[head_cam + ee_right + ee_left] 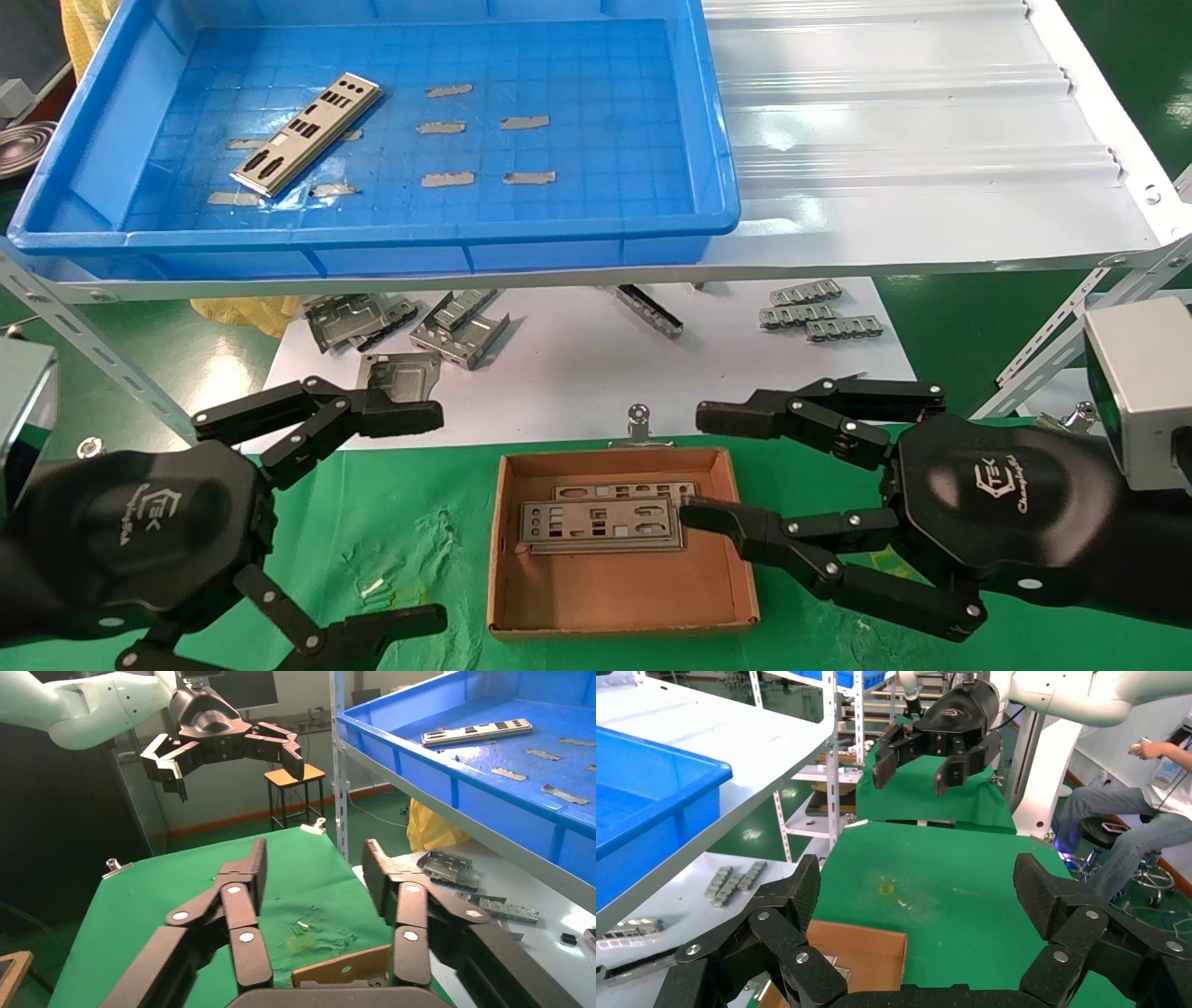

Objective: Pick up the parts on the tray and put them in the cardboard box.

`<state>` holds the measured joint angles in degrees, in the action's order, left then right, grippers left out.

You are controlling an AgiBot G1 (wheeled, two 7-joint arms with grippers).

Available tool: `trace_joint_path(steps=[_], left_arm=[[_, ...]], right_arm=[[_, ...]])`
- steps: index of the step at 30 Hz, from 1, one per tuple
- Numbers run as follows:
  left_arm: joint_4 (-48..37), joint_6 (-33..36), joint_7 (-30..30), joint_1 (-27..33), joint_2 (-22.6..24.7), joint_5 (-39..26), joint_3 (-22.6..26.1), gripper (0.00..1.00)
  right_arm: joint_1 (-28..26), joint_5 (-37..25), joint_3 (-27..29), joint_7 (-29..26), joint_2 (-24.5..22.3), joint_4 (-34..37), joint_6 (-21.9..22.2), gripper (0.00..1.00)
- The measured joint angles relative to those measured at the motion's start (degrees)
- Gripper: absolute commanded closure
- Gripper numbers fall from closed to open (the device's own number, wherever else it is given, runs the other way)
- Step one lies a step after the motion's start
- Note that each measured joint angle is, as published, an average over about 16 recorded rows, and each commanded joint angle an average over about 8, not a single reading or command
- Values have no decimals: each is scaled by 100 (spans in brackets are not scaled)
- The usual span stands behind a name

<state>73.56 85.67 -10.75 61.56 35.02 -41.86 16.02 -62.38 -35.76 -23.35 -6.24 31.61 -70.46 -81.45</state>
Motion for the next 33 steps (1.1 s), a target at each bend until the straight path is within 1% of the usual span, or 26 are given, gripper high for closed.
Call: trace_joint_path(steps=[22,25,28,33], left_arm=[[0,-29,-17,76,15,-39,6,0],[-42,-76,-61,261,72,-135,38,0],[-192,-139,-140,580,192,-299,107,0],[-778,-260,-248,1439,558,-792,326,0]], right_arm=[[0,0,0,0,0,0,0,100],[0,0,0,0,0,0,0,100],[0,0,0,0,0,0,0,100],[0,0,0,0,0,0,0,100]])
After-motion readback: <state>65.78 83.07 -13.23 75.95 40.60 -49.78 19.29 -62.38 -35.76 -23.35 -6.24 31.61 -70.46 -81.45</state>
